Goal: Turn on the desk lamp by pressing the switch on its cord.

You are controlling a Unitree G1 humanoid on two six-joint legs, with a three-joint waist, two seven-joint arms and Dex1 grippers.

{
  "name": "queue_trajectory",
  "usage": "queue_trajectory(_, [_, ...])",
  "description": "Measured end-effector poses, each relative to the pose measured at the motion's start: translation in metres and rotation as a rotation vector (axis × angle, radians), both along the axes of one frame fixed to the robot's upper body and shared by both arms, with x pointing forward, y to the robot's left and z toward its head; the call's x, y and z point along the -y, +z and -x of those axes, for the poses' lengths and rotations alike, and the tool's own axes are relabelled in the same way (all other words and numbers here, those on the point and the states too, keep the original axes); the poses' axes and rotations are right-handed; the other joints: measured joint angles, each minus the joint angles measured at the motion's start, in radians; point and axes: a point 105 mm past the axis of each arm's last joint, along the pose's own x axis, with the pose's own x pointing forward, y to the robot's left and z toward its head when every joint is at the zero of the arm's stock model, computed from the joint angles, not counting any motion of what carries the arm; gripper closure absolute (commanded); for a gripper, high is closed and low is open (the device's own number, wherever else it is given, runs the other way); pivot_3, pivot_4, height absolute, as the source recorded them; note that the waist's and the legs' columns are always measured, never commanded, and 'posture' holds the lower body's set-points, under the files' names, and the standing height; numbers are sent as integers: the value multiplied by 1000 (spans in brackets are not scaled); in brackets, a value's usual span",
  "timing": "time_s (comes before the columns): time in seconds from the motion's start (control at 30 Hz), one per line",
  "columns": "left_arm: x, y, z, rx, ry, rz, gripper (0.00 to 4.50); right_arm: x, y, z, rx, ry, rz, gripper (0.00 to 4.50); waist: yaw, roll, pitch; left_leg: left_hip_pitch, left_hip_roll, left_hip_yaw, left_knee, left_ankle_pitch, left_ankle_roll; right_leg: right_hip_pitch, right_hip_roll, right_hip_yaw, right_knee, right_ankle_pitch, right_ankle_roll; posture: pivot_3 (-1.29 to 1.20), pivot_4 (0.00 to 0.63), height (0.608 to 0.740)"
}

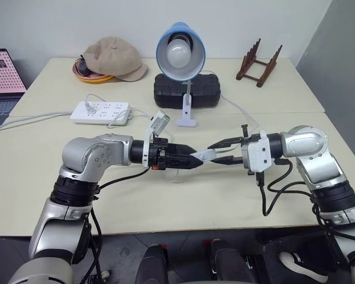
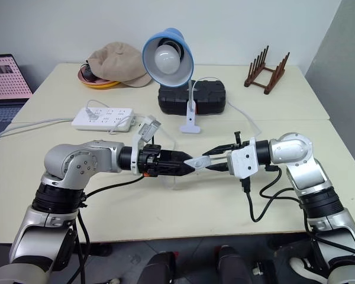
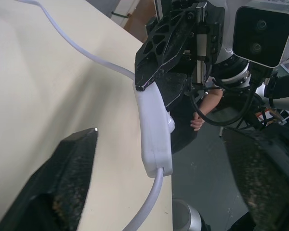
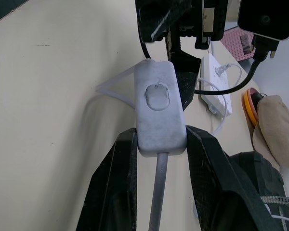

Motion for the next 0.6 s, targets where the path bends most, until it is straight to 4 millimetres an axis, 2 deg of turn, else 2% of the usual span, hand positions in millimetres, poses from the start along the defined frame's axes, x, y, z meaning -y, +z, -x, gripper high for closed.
queue_trajectory(0.43, [0, -4, 1, -15, 0, 0, 3795, -9, 1, -1, 24, 41, 5, 3439, 0, 0, 0, 0, 0, 0, 0, 0, 0, 0, 0, 0, 0, 0, 0, 0, 150, 740])
queue_trajectory(0.5, [-1, -4, 1, -17, 6, -4, 4024, -8, 1, -2, 26, 40, 6, 3439, 0, 0, 0, 0, 0, 0, 0, 0, 0, 0, 0, 0, 0, 0, 0, 0, 150, 740])
queue_trajectory(0.6, [-2, -4, 1, -17, 7, -3, 4024, -8, 1, -2, 32, 43, 6, 3439, 0, 0, 0, 0, 0, 0, 0, 0, 0, 0, 0, 0, 0, 0, 0, 0, 150, 740])
